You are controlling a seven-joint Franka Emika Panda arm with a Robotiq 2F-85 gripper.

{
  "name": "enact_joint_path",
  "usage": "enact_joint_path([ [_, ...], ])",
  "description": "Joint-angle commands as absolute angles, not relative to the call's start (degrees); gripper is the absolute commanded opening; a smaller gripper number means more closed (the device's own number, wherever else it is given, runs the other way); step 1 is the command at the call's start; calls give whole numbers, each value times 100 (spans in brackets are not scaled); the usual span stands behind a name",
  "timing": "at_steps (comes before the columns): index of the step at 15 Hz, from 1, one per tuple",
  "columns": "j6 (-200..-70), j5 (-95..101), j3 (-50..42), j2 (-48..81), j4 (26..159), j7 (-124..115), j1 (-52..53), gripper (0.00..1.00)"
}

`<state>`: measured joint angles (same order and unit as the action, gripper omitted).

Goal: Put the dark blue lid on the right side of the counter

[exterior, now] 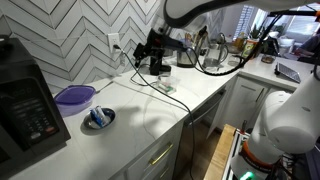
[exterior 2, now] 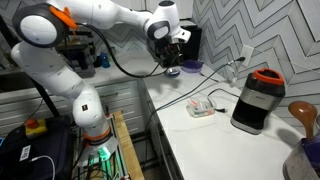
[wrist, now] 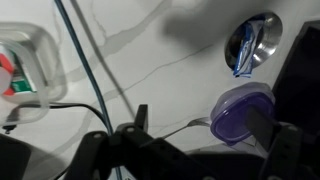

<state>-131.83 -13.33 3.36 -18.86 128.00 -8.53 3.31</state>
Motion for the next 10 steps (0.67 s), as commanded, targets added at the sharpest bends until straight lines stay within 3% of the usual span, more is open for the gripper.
enact_joint_path([
  [1,-13179,-2200,260,-388,11789,-308,713,100],
  [5,-12382,-2741,506,595,10906,388,718,100],
  [6,-12856,-2444,541,230,11410,-16,697,100],
  [10,-12559,-2580,592,639,10928,237,674,100],
])
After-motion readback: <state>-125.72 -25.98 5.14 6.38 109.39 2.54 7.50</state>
